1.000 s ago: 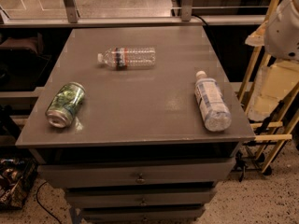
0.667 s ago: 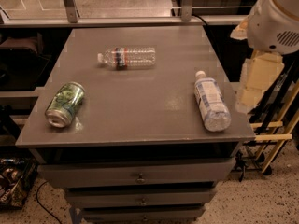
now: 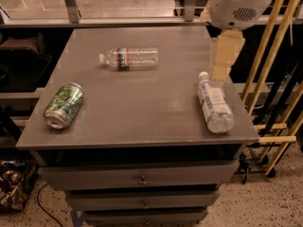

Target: Place water bottle upright

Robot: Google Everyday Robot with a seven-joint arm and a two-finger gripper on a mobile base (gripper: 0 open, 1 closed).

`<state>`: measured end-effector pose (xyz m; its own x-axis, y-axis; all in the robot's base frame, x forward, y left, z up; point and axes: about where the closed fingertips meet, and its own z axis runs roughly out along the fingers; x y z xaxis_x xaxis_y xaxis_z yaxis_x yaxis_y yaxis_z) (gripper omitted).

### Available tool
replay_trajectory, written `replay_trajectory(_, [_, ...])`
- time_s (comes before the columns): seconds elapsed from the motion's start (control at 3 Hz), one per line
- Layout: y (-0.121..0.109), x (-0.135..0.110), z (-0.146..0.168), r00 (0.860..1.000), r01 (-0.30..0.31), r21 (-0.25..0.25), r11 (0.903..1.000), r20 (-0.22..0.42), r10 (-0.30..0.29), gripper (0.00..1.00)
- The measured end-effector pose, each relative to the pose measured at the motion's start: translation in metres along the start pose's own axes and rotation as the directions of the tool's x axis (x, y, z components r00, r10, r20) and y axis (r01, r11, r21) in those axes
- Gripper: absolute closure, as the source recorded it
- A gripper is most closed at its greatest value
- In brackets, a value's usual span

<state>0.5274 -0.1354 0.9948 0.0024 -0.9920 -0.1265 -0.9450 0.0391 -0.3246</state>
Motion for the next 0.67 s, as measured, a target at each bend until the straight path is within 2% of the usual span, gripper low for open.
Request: replay_trajectory(0.67, [-0.0054,-0.0057,-0.0005,1.000,0.007,0.014,0.9999,0.009,-0.007,0.00])
